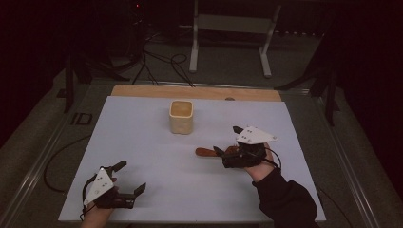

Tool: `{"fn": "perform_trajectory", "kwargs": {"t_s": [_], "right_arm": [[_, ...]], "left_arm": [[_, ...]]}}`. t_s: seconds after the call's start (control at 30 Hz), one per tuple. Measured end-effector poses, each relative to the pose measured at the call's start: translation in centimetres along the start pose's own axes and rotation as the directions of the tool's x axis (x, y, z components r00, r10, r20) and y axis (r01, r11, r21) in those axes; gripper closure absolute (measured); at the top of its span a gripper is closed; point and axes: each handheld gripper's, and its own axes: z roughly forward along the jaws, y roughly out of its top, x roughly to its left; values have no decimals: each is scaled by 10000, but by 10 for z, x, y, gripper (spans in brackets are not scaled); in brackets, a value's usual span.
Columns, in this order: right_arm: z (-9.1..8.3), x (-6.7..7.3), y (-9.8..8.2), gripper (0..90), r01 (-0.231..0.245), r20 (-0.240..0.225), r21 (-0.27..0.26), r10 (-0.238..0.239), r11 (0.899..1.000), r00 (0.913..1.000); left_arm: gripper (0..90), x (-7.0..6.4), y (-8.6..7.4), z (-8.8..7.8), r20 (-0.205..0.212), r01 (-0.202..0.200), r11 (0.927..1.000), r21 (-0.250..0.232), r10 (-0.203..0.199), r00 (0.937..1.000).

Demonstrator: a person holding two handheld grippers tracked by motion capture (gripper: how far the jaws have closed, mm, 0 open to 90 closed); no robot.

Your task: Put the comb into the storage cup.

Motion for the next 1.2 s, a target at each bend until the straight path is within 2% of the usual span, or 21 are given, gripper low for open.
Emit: {"fn": "perform_trajectory", "kwargs": {"t_s": [0.33,0.67,0.7,0.9,1.07,1.2], "right_arm": [[23,7,4,92,-55,-158,176,58,9998,9999],[51,13,5,95,-107,-408,579,131,9983,9991],[54,13,4,123,-141,-408,659,168,9977,9990],[74,13,-3,131,-533,-629,1032,600,9932,9962],[87,11,-8,154,-681,-516,1372,758,9882,9958],[96,9,-11,213,-973,-499,1658,1069,9814,9930]], "left_arm": [[2,0,0,0,3,14,10000,14,-14,10000],[2,-1,0,-1,52,-10,10000,-10,10,10000],[2,0,0,-1,60,-2,10000,-14,2,10000],[2,-1,0,-1,92,-36,10000,-21,36,10000],[2,-1,0,-1,114,-11,10000,-7,11,9999],[2,-1,0,-1,112,-51,10000,10,51,9999]]}}
